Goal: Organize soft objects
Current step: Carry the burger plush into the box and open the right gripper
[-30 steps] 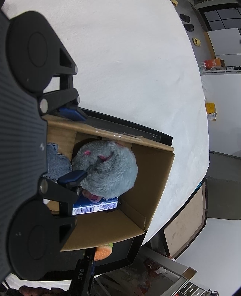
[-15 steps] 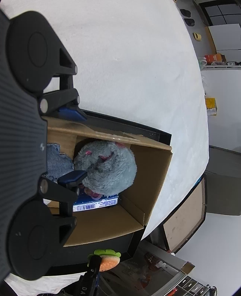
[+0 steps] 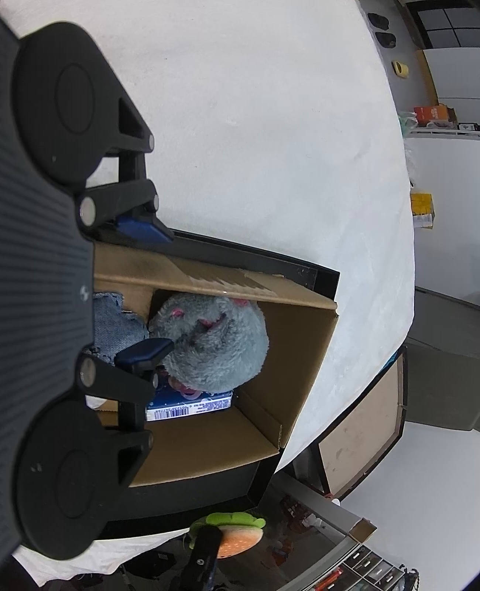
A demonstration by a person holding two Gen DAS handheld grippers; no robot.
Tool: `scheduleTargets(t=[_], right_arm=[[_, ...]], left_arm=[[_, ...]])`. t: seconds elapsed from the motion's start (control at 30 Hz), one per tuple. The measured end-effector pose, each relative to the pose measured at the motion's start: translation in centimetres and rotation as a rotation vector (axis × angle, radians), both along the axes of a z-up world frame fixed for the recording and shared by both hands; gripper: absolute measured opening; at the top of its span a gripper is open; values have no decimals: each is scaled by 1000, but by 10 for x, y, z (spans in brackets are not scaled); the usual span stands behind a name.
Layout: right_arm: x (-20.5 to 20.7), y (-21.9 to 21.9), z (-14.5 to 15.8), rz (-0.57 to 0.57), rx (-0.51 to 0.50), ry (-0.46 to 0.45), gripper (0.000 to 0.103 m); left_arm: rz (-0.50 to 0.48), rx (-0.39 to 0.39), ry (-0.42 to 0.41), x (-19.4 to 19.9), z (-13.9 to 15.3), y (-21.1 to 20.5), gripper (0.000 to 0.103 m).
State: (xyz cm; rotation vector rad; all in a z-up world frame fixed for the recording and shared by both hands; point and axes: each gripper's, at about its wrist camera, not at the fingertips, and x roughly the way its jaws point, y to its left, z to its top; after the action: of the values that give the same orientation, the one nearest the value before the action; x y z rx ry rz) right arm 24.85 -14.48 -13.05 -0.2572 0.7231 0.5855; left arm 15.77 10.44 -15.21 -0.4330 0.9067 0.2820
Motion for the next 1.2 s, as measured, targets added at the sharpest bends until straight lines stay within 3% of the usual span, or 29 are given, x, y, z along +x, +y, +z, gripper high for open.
scheduleTargets(t=[0.23,0.47,0.77,0.93,1.2], right_arm=[[-10,15,8,29,-2,-14,31],[-16,33,13,52,-5,-24,31],[-13,58,16,78,-14,-42,31],[-13,65,19,88,-19,-82,47],[-15,50,20,54,-15,-57,47]], left_arm=[[-14,-16,-9,-2,-1,3,48],[-10,4,1,-3,-5,4,16],[-5,6,4,-5,-8,8,15],[-6,-7,3,-6,-9,12,16],[-5,-24,6,-5,-9,14,16]])
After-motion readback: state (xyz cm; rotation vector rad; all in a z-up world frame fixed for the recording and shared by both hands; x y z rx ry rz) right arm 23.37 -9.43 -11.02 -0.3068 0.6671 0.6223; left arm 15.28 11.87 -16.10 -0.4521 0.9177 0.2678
